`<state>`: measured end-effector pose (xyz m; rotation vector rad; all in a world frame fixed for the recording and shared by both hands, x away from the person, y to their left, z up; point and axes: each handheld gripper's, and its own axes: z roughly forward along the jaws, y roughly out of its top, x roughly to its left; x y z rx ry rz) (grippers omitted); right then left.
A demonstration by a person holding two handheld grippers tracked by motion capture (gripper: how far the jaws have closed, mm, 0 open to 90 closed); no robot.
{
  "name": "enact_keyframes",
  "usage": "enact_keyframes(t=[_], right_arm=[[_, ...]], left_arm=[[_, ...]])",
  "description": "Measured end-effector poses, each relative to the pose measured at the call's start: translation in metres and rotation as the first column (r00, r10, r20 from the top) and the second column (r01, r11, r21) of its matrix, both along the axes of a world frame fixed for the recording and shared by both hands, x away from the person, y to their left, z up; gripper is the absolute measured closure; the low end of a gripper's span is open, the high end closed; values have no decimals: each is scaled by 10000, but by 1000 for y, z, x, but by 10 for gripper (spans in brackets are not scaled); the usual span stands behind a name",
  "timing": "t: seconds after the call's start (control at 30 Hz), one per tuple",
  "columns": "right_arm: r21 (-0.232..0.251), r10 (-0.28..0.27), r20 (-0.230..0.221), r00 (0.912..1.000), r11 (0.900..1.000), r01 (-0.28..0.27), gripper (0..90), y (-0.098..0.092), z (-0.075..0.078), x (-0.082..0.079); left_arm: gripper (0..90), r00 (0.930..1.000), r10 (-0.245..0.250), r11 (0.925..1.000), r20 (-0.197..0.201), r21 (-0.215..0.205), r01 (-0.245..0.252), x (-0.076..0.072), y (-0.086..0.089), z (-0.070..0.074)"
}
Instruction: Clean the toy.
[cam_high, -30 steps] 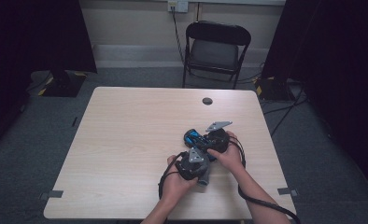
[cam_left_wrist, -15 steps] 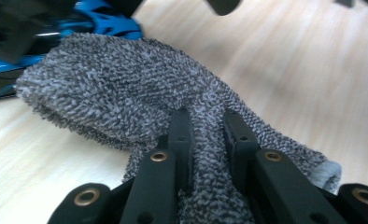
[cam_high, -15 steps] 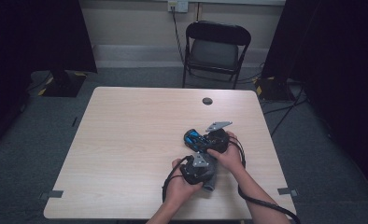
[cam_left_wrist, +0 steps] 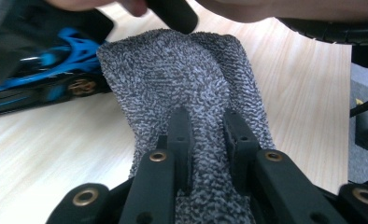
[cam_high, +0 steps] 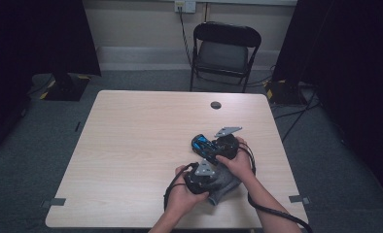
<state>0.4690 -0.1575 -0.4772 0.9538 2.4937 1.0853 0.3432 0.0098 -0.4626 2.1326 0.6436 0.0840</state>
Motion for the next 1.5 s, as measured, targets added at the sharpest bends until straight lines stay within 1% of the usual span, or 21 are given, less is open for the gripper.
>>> enact_keyframes(t=[0.2, 0.33, 0.4, 0.53, 0.73, 0.77, 0.8, 0.87, 0.93, 0.97, 1.03, 1.13, 1.17, 1.27, 1.3, 1.33, 1.37, 1.4, 1.43, 1.47, 1.5], right_arm=[[-38, -23, 2, 10000, 10000, 23, 429, 0, 0, 0], [-10, -38, -9, 10000, 10000, 38, 429, 0, 0, 0], [20, -49, -17, 10000, 10000, 49, 429, 0, 0, 0], [10, -60, -27, 10000, 10000, 60, 429, 0, 0, 0], [10, -16, 63, 10000, 10000, 16, 430, 0, 0, 0], [8, -13, 56, 10000, 10000, 13, 429, 0, 0, 0], [17, -11, 40, 10000, 10000, 11, 430, 0, 0, 0], [-7, -12, 49, 10000, 10000, 12, 429, 0, 0, 0], [-6, -24, 13, 10000, 10000, 24, 430, 0, 0, -1], [-17, -8, 23, 10000, 10000, 8, 430, 0, 0, -1], [-8, 19, 57, 10000, 10000, -19, 430, 0, 0, 0], [-5, 27, 70, 10000, 10000, -27, 429, 0, 0, -1], [-13, 30, 72, 10000, 10000, -30, 429, 0, 0, -1], [-7, 28, 44, 10000, 10000, -28, 430, 0, 0, -1], [-6, 29, 43, 10000, 10000, -29, 430, 0, 0, -1], [-5, 43, 74, 10000, 10000, -43, 429, 0, 0, 0], [-2, 40, 80, 10000, 10000, -40, 429, 0, 0, 0], [-5, 41, 83, 10000, 10000, -41, 430, 0, 0, -1], [-21, 59, 90, 9999, 10000, -59, 429, 0, 0, -1], [-23, 52, 92, 9999, 10000, -51, 429, 0, 0, -1], [-25, 52, 93, 9999, 10000, -52, 429, 0, 0, -1]], left_arm=[[760, 9988, 468, 9989, 154, -84, -467, 6, 31, 11], [760, 9948, 969, 9950, 326, -264, -961, 11, 50, 20], [760, 9913, 1226, 9923, 473, -254, -1215, 14, 58, 23], [760, 9820, 1838, 9822, 448, -470, -1817, 23, 72, 28], [760, 9627, 2598, 9646, 757, -668, -2550, 36, 88, 35], [760, 9544, 2870, 9565, 827, -787, -2808, 39, 91, 35], [760, 9495, 3008, 9523, 892, -811, -2940, 41, 93, 35], [760, 9347, 3406, 9386, 1015, -942, -3318, 48, 97, 34], [760, 9226, 3677, 9294, 1168, -793, -3604, 54, 100, 31], [760, 9128, 3876, 9217, 1287, -711, -3813, 58, 102, 28], [760, 9018, 4118, 9113, 1309, -540, -4082, 64, 104, 23], [760, 8782, 4600, 8876, 1309, -412, -4588, 72, 110, 15], [760, 8678, 4784, 8776, 1344, -400, -4776, 75, 111, 12], [757, 8607, 4871, 8714, 1479, -171, -4903, 80, 110, 6], [756, 8574, 4890, 8678, 1602, 97, -4968, 81, 109, 4], [757, 8560, 4931, 8634, 1554, 331, -5034, 83, 107, -1], [757, 8547, 4960, 8611, 1532, 398, -5068, 85, 105, -4], [757, 8589, 4895, 8617, 1505, 677, -5029, 86, 103, -7], [756, 8665, 4819, 8643, 1302, 920, -4945, 87, 100, -12], [755, 8687, 4805, 8650, 1203, 986, -4921, 87, 97, -15], [754, 8755, 4687, 8687, 1178, 1183, -4810, 87, 94, -18]])
